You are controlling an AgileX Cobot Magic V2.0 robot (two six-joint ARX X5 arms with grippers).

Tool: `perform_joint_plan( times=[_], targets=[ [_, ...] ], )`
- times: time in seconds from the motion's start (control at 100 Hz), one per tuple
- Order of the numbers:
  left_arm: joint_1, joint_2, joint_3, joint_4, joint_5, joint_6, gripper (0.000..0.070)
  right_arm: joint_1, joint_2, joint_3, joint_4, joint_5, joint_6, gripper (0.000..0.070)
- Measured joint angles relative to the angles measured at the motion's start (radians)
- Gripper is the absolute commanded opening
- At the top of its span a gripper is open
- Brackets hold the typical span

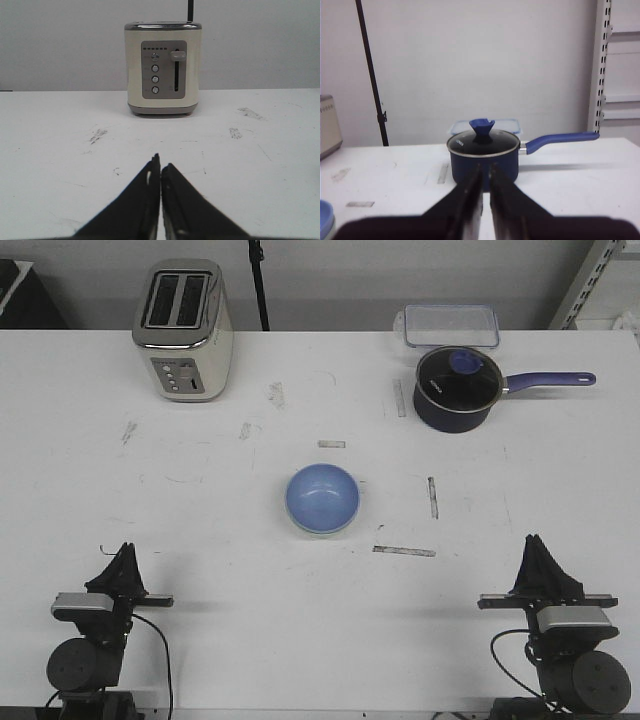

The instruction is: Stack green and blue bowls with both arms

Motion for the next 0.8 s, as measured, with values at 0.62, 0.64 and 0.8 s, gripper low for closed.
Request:
perform_joint_plan(
  times=[0.62,0.64,0.8],
  targets=[
    [0.0,0.0,0.0,0.0,0.0,0.0,0.0002,0.0,-0.125,-0.259,0.029,0.027,0.0,0.0016],
    [0.0,0.0,0.0,0.0,0.0,0.0,0.0002,0.0,-0.125,-0.266,0.037,0.027,0.0,0.0016],
    [0.0,0.0,0.0,0.0,0.0,0.0,0.0002,0.0,-0.125,-0.331,0.14,0.026,0.0,0.0016]
  ],
)
